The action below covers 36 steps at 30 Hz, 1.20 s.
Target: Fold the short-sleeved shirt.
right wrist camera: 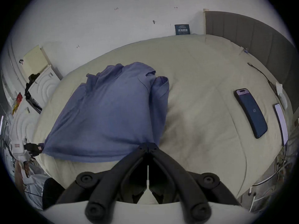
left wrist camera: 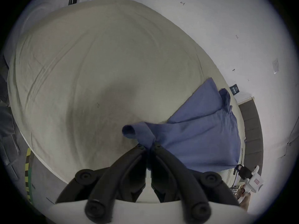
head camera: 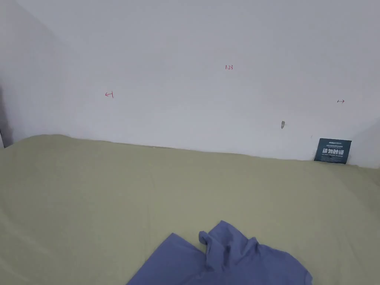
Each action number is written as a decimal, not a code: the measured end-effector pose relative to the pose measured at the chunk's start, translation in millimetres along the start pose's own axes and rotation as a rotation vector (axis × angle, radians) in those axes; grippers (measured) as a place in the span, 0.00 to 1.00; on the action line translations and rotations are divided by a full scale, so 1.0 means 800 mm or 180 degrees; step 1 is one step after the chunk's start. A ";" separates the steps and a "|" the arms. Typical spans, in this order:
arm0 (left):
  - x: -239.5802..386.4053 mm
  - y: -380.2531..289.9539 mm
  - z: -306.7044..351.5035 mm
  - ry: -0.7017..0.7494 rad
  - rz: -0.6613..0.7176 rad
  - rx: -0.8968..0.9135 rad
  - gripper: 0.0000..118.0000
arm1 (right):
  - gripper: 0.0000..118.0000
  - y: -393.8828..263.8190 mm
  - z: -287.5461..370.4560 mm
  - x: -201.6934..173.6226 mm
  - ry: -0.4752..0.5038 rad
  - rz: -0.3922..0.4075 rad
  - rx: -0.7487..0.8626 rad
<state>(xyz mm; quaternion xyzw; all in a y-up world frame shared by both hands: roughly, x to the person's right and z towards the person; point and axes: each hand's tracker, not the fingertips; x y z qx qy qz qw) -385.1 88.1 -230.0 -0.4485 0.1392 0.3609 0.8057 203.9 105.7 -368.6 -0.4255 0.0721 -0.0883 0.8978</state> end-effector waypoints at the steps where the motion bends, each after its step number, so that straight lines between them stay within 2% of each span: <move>1: 0.004 0.001 0.001 0.0010 -0.0005 0.0015 0.16 | 0.01 0.003 -0.002 0.001 -0.0003 0.0004 0.0007; 2: 0.008 0.003 0.003 0.0038 -0.0008 0.0032 0.37 | 0.06 0.006 -0.005 0.000 0.0080 -0.0001 -0.0023; 3: 0.004 0.010 0.001 0.0103 -0.0046 0.0041 0.66 | 0.20 0.011 -0.006 0.000 0.0093 0.0027 -0.0093; 4: 0.006 0.014 0.005 0.0101 -0.0096 0.0061 0.90 | 0.55 0.016 -0.003 -0.002 0.0066 0.0027 -0.0099; 5: 0.012 0.017 0.010 0.0054 -0.0186 0.0171 0.94 | 0.76 0.018 0.002 -0.005 0.0042 0.0044 -0.0081; 6: 0.020 0.018 0.020 -0.0042 -0.0312 0.0324 0.93 | 0.81 0.021 0.008 -0.010 0.0029 0.0071 -0.0037; 7: 0.025 0.018 0.031 -0.0100 -0.0476 0.0430 0.93 | 0.77 0.022 0.017 -0.014 0.0028 0.0113 0.0146; 10: 0.055 0.024 0.052 0.0009 -0.1063 0.0545 0.92 | 0.78 0.037 0.038 -0.030 -0.0058 0.0301 0.0244; 11: 0.057 0.020 0.055 0.0138 -0.1297 0.0604 0.90 | 0.78 0.040 0.044 -0.034 -0.0045 0.0321 0.0251; 12: 0.062 0.018 0.058 0.0189 -0.1539 0.0642 0.84 | 0.76 0.043 0.048 -0.037 -0.0020 0.0334 0.0251; 13: 0.067 0.017 0.061 0.0257 -0.1794 0.0637 0.66 | 0.65 0.045 0.052 -0.040 -0.0013 0.0350 0.0235; 14: 0.074 0.013 0.064 0.0340 -0.1983 0.0682 0.45 | 0.46 0.047 0.057 -0.046 -0.0001 0.0373 0.0199; 17: 0.071 0.002 0.065 0.0415 -0.2153 0.0615 0.15 | 0.20 0.044 0.063 -0.055 0.0040 0.0497 -0.0026; 18: 0.065 0.001 0.063 0.0487 -0.2149 0.0514 0.00 | 0.00 0.041 0.064 -0.059 -0.0008 0.0560 -0.0098; 21: 0.041 -0.003 0.055 0.0182 -0.1895 0.0241 0.00 | 0.00 0.025 0.070 -0.062 0.0014 0.0510 -0.0114; 28: -0.003 0.010 0.054 0.0409 -0.2019 0.0115 0.01 | 0.00 0.016 0.067 -0.071 0.0063 0.0547 -0.0225; 29: -0.003 0.012 0.052 0.0526 -0.2164 0.0146 0.08 | 0.00 0.016 0.066 -0.072 0.0067 0.0574 -0.0241; 30: -0.004 0.016 0.050 0.0542 -0.2264 0.0159 0.23 | 0.00 0.016 0.065 -0.075 0.0040 0.0590 -0.0241; 31: -0.005 0.022 0.047 0.0496 -0.2311 0.0159 0.56 | 0.00 0.016 0.064 -0.075 0.0037 0.0606 -0.0256; 32: -0.008 0.028 0.042 0.0397 -0.2280 0.0102 0.76 | 0.00 0.016 0.064 -0.075 0.0051 0.0619 -0.0276; 33: -0.010 0.032 0.037 0.0281 -0.2220 0.0044 0.83 | 0.00 0.016 0.063 -0.075 0.0060 0.0614 -0.0283; 36: -0.009 0.044 0.021 0.0059 -0.2070 0.0015 0.82 | 0.00 0.015 0.063 -0.077 0.0098 0.0623 -0.0306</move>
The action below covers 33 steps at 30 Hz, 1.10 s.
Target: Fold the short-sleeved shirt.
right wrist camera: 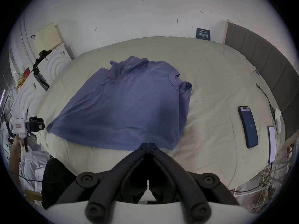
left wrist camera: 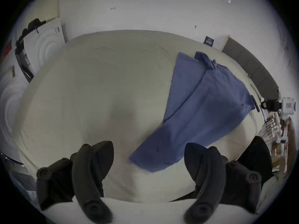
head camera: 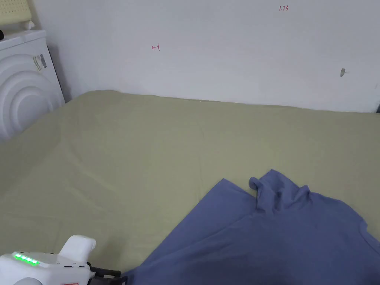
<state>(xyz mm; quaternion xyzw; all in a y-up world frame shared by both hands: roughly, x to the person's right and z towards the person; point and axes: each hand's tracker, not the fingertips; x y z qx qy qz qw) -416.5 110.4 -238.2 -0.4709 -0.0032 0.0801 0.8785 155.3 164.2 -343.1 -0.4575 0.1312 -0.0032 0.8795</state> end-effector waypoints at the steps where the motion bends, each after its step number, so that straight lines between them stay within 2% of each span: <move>1: 0.000 0.002 -0.009 0.0009 -0.0010 -0.0009 0.82 | 0.00 0.000 0.000 -0.001 -0.0007 0.0014 -0.0003; 3: 0.002 0.001 -0.027 0.0066 -0.0048 -0.0075 0.81 | 0.00 0.001 -0.001 0.002 -0.0018 0.0006 -0.0014; 6: 0.001 -0.009 -0.048 0.0031 0.0043 -0.0346 0.60 | 0.00 0.003 -0.004 0.004 -0.0012 -0.0026 -0.0039; 7: 0.005 -0.013 -0.046 0.0096 0.0038 -0.0297 0.42 | 0.00 0.005 -0.005 0.005 -0.0018 -0.0016 -0.0047; 8: 0.006 -0.014 -0.038 0.0237 -0.0041 -0.0096 0.11 | 0.00 0.008 -0.004 0.005 -0.0037 -0.0009 -0.0047; 9: 0.005 -0.015 -0.032 0.0188 0.0020 -0.0028 0.02 | 0.00 0.010 -0.004 0.005 -0.0046 0.0002 -0.0044; 11: 0.001 -0.015 -0.020 -0.0182 0.0404 0.0034 0.02 | 0.00 0.019 -0.006 0.005 -0.0063 0.0051 -0.0048; 12: 0.002 -0.016 -0.017 -0.0228 0.0457 -0.0037 0.02 | 0.00 0.026 -0.009 0.005 -0.0045 0.0087 -0.0067; 14: 0.015 -0.014 -0.014 -0.0032 0.0235 -0.0043 0.02 | 0.00 0.051 -0.023 0.009 0.0035 0.0154 -0.0085; 15: 0.012 -0.012 -0.019 -0.0079 0.0173 -0.0085 0.02 | 0.00 0.066 -0.030 0.012 0.0057 0.0169 -0.0080; 19: 0.021 -0.008 -0.013 -0.0108 0.0174 -0.0110 0.02 | 0.00 0.162 -0.072 0.015 0.0128 0.0296 0.0013; 20: 0.020 -0.007 -0.013 -0.0133 0.0197 -0.0126 0.02 | 0.00 0.194 -0.090 0.016 0.0247 0.0433 -0.0023; 21: 0.021 -0.006 -0.013 -0.0127 0.0208 -0.0138 0.02 | 0.00 0.218 -0.105 0.016 0.0231 0.0457 -0.0022; 24: 0.021 -0.005 -0.018 -0.0107 0.0287 -0.0199 0.02 | 0.00 0.302 -0.167 0.006 0.0147 0.0834 -0.0128; 25: 0.023 -0.005 -0.018 -0.0109 0.0282 -0.0197 0.02 | 0.00 0.326 -0.190 0.003 0.0201 0.1037 -0.0226; 26: 0.026 -0.004 -0.019 -0.0119 0.0268 -0.0227 0.02 | 0.03 0.347 -0.214 -0.007 0.0212 0.1217 -0.0263; 27: 0.026 -0.003 -0.021 -0.0035 0.0247 -0.0210 0.02 | 0.18 0.359 -0.232 -0.012 0.0270 0.1447 -0.0232; 28: 0.024 -0.001 -0.023 -0.0082 0.0254 -0.0245 0.02 | 0.61 0.370 -0.251 -0.016 0.0353 0.1726 -0.0260; 29: 0.026 0.000 -0.025 -0.0067 0.0269 -0.0274 0.02 | 0.90 0.380 -0.271 -0.023 0.0347 0.1968 -0.0320; 30: 0.028 0.001 -0.027 -0.0033 0.0290 -0.0278 0.02 | 0.98 0.381 -0.287 -0.029 0.0308 0.2138 -0.0446; 31: 0.026 0.001 -0.029 -0.0050 0.0316 -0.0308 0.02 | 0.94 0.383 -0.304 -0.033 0.0291 0.2254 -0.0633; 33: 0.026 0.002 -0.029 -0.0021 0.0315 -0.0299 0.02 | 0.93 0.390 -0.333 -0.033 0.0385 0.2185 -0.0892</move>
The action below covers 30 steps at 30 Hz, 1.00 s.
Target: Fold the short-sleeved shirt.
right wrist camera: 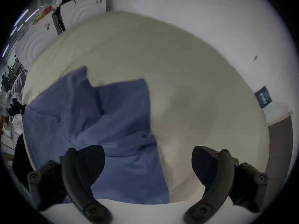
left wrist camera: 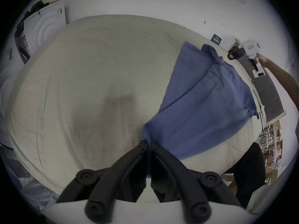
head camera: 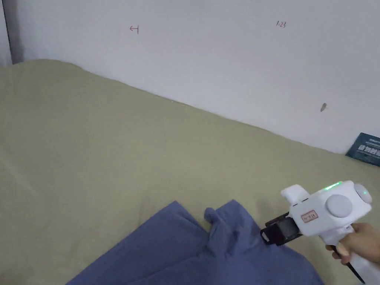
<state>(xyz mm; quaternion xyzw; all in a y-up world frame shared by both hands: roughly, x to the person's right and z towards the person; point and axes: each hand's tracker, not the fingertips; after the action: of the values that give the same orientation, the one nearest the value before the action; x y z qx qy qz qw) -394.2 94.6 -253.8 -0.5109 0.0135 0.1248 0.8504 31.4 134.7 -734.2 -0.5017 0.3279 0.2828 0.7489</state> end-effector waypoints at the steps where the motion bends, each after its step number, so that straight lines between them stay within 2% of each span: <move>1: -0.001 0.002 0.000 -0.0013 0.0003 -0.0019 0.02 | 0.93 0.000 -0.013 0.005 0.0001 -0.0075 -0.0131; 3: -0.006 0.003 -0.003 -0.0018 -0.0009 -0.0036 0.02 | 0.87 0.001 -0.031 0.008 -0.0088 -0.0051 -0.0161; 4: -0.008 0.005 -0.004 -0.0031 0.0002 -0.0054 0.02 | 0.69 0.000 -0.036 0.009 -0.0079 -0.0079 -0.0162; 5: -0.010 0.006 -0.004 -0.0046 0.0041 -0.0061 0.02 | 0.44 -0.005 -0.037 0.016 0.0050 -0.0202 -0.0214; 7: -0.015 0.004 -0.008 -0.0078 0.0097 -0.0072 0.02 | 0.23 -0.007 -0.038 0.020 0.0333 -0.0393 -0.0341; 9: -0.015 0.003 -0.008 -0.0090 0.0123 -0.0051 0.02 | 0.02 -0.012 -0.030 0.009 0.0221 -0.0164 -0.0249; 10: -0.015 0.001 -0.008 -0.0091 0.0130 -0.0045 0.02 | 0.02 -0.015 -0.023 0.005 0.0170 -0.0112 -0.0115; 11: -0.015 0.000 -0.009 -0.0095 0.0139 -0.0031 0.02 | 0.02 -0.016 -0.017 0.005 0.0339 -0.0236 -0.0042; 13: -0.016 0.001 -0.008 -0.0091 0.0154 -0.0024 0.02 | 0.02 -0.019 0.004 0.008 0.0430 -0.0406 0.0149; 19: -0.004 0.007 0.016 -0.0059 0.0152 0.0166 0.02 | 0.02 -0.027 0.073 0.011 0.0329 -0.0665 0.0541; 24: 0.001 0.055 0.057 -0.0221 0.0218 0.0552 0.02 | 0.01 -0.030 0.143 0.007 0.0056 -0.0894 0.0856; 30: 0.023 0.183 0.096 -0.0162 -0.0178 0.0840 0.02 | 0.01 -0.015 0.233 0.024 -0.0319 -0.1186 0.1332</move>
<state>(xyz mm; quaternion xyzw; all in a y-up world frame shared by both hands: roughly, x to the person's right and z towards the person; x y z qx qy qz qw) -417.6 230.3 -346.4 -0.3915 -0.0060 0.1111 0.9134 90.7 306.8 -690.0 -0.3732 0.2439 0.0909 0.8905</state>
